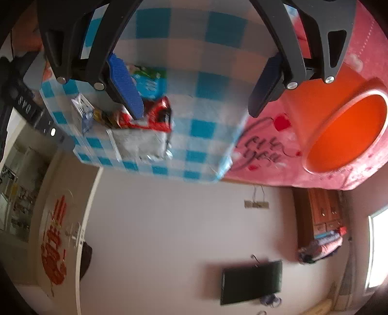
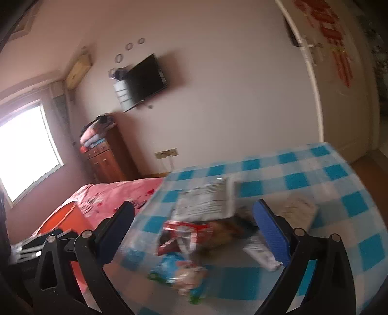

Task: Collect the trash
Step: 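Return both tools to the table and grasp the cow-print packet with the left gripper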

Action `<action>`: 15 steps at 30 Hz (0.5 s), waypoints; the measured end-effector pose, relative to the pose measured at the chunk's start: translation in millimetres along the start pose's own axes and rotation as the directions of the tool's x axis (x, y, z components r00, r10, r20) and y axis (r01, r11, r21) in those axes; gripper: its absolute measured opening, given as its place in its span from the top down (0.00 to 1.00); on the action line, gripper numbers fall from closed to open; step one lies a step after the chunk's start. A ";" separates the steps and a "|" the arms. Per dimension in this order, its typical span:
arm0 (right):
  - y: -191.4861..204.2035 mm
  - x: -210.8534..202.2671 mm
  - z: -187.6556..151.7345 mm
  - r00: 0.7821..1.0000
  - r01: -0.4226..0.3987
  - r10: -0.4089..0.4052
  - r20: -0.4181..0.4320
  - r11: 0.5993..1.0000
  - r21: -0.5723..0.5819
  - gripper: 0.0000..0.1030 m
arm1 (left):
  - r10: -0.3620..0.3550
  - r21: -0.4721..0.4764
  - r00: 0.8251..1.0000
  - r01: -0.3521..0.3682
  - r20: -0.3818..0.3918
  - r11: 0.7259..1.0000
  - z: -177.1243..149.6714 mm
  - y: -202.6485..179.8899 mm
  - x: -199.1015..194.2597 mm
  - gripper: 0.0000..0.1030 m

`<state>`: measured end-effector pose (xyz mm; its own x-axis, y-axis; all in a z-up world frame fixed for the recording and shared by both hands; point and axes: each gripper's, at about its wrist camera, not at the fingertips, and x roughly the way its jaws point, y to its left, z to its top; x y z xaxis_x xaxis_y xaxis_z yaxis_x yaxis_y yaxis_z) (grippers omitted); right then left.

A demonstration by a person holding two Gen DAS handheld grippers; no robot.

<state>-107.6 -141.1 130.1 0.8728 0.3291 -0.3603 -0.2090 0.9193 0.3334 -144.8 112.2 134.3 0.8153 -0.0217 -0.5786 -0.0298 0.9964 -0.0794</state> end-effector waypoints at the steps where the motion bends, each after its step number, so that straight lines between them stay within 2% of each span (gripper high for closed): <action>1: -9.2 -1.6 0.6 1.000 0.012 -0.012 0.002 1.000 0.013 0.06 | -0.004 0.008 1.000 0.004 -0.014 1.000 -3.1 -4.8 3.8 0.14; 5: -45.3 -2.7 2.3 0.999 0.049 -0.048 -0.011 0.994 0.098 0.06 | -0.020 0.044 0.997 0.024 -0.079 0.999 -13.5 -27.0 22.2 0.14; 8: -70.5 -0.8 2.0 0.997 0.077 -0.071 -0.041 0.983 0.167 0.06 | -0.046 0.034 0.989 0.052 -0.141 0.998 -23.0 -39.1 34.3 0.14; 10: -88.2 -1.1 0.2 0.995 0.094 -0.084 -0.058 0.973 0.211 0.06 | -0.066 0.006 0.981 0.068 -0.184 0.998 -27.4 -43.1 42.7 0.14; 15: -110.5 -1.6 -1.0 0.994 0.092 -0.075 -0.079 0.965 0.246 0.06 | -0.134 -0.142 0.942 0.094 -0.308 0.985 -46.6 -44.9 70.7 0.14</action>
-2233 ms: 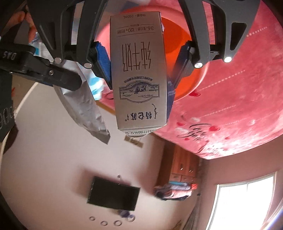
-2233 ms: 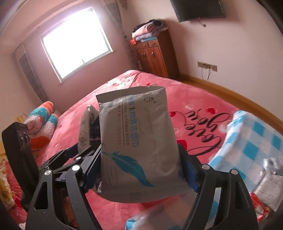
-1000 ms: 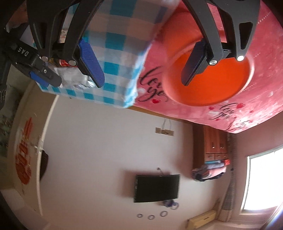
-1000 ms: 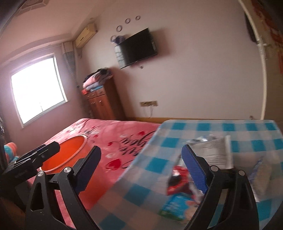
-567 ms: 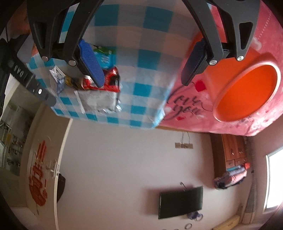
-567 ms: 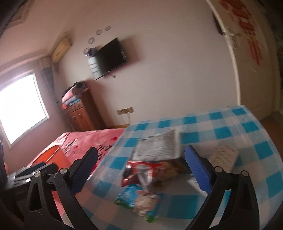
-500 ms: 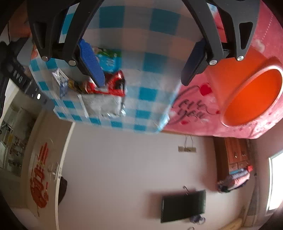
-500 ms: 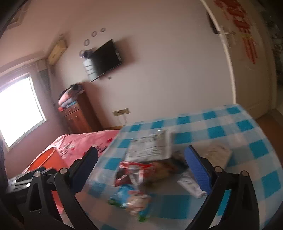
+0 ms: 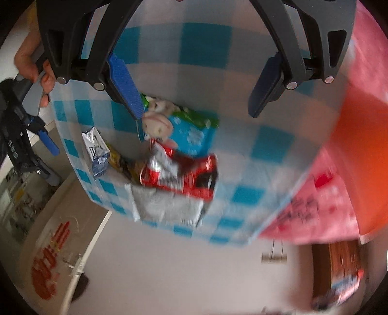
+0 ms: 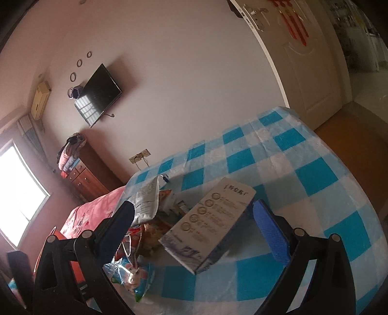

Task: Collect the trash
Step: 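Return both tools to the table and grasp the cow-print packet with the left gripper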

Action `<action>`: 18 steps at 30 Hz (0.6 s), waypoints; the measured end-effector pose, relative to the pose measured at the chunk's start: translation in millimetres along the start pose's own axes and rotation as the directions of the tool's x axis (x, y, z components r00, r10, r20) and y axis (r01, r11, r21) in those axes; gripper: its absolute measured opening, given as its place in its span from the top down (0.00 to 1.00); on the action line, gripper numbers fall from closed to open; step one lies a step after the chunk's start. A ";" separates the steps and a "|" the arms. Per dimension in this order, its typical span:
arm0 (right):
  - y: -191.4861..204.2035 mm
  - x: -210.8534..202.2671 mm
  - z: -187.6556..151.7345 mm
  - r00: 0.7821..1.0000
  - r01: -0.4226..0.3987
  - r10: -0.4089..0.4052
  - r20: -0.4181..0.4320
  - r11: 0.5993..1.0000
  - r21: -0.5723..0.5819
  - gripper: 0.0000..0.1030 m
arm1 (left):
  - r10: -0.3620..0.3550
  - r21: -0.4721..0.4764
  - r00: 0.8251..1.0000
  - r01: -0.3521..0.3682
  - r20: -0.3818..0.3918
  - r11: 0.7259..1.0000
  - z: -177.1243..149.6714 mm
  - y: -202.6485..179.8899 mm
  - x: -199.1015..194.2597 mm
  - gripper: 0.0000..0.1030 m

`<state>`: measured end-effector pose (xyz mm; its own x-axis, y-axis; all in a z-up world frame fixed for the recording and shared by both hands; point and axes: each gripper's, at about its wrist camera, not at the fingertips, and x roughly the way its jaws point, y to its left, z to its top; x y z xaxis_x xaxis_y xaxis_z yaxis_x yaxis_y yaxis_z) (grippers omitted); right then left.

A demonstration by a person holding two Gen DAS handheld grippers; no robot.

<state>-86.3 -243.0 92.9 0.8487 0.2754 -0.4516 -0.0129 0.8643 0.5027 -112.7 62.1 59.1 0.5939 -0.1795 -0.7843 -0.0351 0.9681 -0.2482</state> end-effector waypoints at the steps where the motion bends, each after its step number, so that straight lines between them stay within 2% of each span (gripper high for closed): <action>1: -2.4 0.1 0.8 1.000 -0.008 0.008 -0.002 1.000 0.002 0.06 | -0.011 -0.033 1.000 0.010 -0.025 0.999 -1.5 1.0 6.4 0.14; 3: -5.2 0.8 2.3 1.000 -0.027 0.027 -0.009 1.000 0.005 0.06 | -0.029 -0.097 0.998 0.024 -0.056 0.995 -3.0 2.0 17.3 0.14; 9: -5.2 4.0 4.1 0.998 -0.065 0.064 -0.023 0.998 -0.021 0.06 | -0.048 -0.186 0.996 0.033 -0.077 0.982 3.5 -4.8 40.8 0.14; 12: -3.5 2.2 4.9 0.997 -0.079 0.078 -0.019 0.996 -0.045 0.06 | -0.032 -0.219 0.995 0.012 -0.089 0.976 6.5 -5.3 51.4 0.16; 18: -4.4 2.6 6.1 0.996 -0.087 0.086 -0.019 0.994 -0.070 0.06 | 0.026 -0.219 0.997 -0.043 -0.079 0.975 18.7 -8.6 64.1 0.17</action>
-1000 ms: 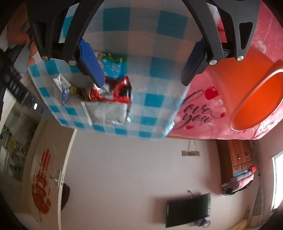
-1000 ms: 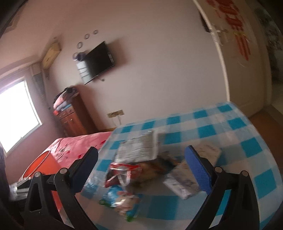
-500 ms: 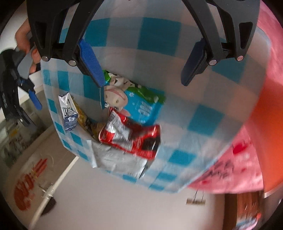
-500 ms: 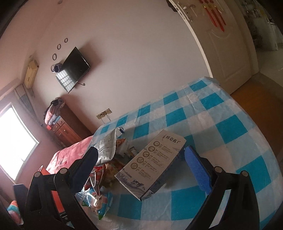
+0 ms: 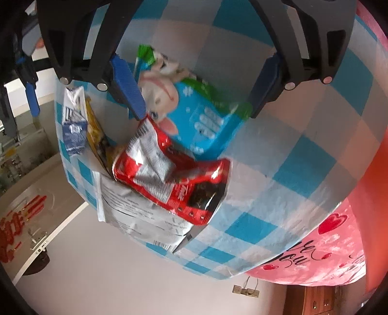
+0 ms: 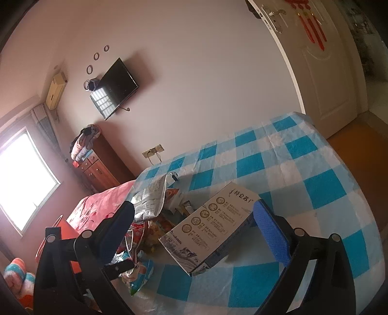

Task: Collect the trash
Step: 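Return both tools to the table and grasp the cow-print packet with the left gripper, then hold the cow-print packet in the left gripper while the right gripper grasps the red snack bag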

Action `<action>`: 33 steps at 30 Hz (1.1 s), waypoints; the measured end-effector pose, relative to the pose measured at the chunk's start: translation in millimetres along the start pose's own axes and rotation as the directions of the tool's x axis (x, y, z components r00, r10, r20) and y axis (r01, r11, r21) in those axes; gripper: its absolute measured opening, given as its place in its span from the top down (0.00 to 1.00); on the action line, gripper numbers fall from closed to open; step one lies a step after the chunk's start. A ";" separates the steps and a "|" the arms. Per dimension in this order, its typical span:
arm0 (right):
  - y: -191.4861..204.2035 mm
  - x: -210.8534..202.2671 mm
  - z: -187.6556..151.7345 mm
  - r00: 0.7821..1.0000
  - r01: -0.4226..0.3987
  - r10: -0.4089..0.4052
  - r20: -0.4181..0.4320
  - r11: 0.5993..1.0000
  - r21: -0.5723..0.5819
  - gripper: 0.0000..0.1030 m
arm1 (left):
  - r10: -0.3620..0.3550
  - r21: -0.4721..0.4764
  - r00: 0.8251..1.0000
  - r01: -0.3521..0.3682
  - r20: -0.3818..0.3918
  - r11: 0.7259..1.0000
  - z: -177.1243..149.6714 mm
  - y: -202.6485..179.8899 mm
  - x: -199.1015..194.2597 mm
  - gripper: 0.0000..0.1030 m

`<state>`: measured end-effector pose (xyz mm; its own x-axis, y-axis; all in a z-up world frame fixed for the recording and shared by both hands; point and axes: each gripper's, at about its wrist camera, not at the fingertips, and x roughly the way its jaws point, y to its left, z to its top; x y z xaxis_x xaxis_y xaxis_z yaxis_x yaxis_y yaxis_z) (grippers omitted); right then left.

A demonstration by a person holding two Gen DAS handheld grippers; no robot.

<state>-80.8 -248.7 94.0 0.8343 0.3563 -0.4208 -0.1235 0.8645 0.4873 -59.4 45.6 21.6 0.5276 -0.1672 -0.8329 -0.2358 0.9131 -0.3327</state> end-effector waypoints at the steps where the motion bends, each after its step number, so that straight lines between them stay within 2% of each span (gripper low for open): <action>1: -0.3 0.8 -0.2 1.000 -0.003 0.003 -0.004 1.000 0.001 0.06 | 0.008 0.006 1.000 -0.008 0.003 1.000 2.2 -2.0 1.8 0.17; 11: 3.9 9.3 -2.4 0.999 -0.035 0.034 -0.031 0.999 -0.021 0.06 | 0.130 0.145 0.990 -0.136 0.051 0.980 10.9 -20.8 14.8 0.18; 18: 16.7 11.7 -5.4 0.996 -0.077 0.075 -0.041 0.995 -0.058 0.06 | 0.098 0.224 0.993 -0.109 0.061 0.969 -1.3 -21.1 5.3 0.35; 27: 43.1 15.4 -16.1 0.992 -0.113 0.103 -0.078 0.983 -0.141 0.06 | 0.061 0.243 0.997 -0.070 0.042 0.968 -10.6 -5.7 -8.0 0.44; 33: 64.6 25.4 -27.9 0.975 -0.181 0.154 -0.160 0.969 -0.169 0.06 | 0.040 0.228 0.999 -0.046 0.029 0.973 -12.5 10.4 -15.9 0.46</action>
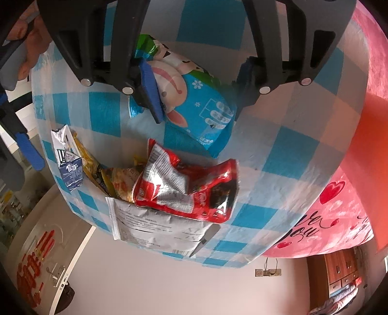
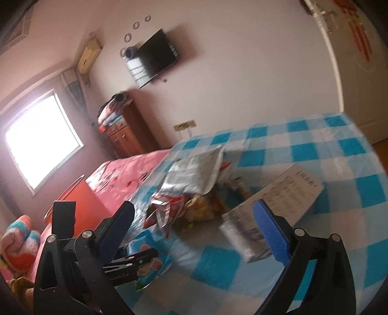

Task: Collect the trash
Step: 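Hold the cow-print packet in the left gripper while the right gripper grasps the red snack bag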

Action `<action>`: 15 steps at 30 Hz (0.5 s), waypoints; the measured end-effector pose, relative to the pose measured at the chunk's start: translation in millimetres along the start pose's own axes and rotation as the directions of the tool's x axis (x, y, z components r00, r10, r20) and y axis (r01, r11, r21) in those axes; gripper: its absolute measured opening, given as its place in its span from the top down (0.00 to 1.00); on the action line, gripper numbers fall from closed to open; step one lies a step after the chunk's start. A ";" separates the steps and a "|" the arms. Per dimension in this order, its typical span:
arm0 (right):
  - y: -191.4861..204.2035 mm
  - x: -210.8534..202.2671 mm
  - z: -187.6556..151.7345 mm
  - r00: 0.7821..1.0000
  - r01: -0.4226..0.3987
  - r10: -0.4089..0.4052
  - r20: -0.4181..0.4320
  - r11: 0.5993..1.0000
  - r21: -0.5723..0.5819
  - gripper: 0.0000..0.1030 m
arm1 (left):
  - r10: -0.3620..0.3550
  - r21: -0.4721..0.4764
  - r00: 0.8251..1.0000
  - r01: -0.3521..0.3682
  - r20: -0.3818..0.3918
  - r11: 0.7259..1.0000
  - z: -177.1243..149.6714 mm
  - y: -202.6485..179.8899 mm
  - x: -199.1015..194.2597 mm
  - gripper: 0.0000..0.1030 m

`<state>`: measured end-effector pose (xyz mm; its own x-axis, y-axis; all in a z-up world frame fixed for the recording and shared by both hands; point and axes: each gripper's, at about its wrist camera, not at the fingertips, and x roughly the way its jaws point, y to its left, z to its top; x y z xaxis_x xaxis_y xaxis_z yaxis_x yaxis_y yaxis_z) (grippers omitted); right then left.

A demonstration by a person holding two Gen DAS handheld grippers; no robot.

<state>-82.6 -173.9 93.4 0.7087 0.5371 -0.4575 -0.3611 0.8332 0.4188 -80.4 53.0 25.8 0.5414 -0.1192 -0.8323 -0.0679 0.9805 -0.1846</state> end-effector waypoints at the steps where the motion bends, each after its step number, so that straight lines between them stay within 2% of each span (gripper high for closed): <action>1: 5.0 3.8 -1.4 1.000 -0.015 0.014 -0.018 1.000 -0.008 0.06 | -0.003 -0.004 1.000 0.003 -0.001 1.000 -1.4 3.1 -1.6 0.47; 3: 15.4 10.3 -3.9 0.999 -0.030 0.028 -0.046 0.999 -0.032 0.07 | -0.010 -0.014 1.000 0.010 -0.001 1.000 -3.1 11.4 -4.8 0.47; 6: 30.4 25.9 -10.3 0.994 -0.042 0.036 -0.102 0.997 -0.065 0.24 | -0.015 -0.024 1.000 0.015 0.003 1.000 -4.1 21.7 -7.5 0.48; 13: 56.6 61.6 -14.1 0.984 -0.003 -0.030 -0.177 0.983 -0.182 0.24 | -0.019 -0.045 1.000 0.020 0.022 0.999 -4.7 49.7 -13.6 0.48; 15: 68.8 72.4 -11.2 0.981 0.009 -0.059 -0.187 0.967 -0.256 0.24 | -0.020 -0.056 0.999 0.021 0.025 0.998 -3.4 58.2 -14.6 0.48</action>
<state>-62.9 -76.2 80.3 0.6028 0.5020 -0.6202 -0.4977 0.8441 0.1994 -95.1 111.3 25.5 0.5638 -0.1345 -0.8149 -0.1036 0.9674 -0.2313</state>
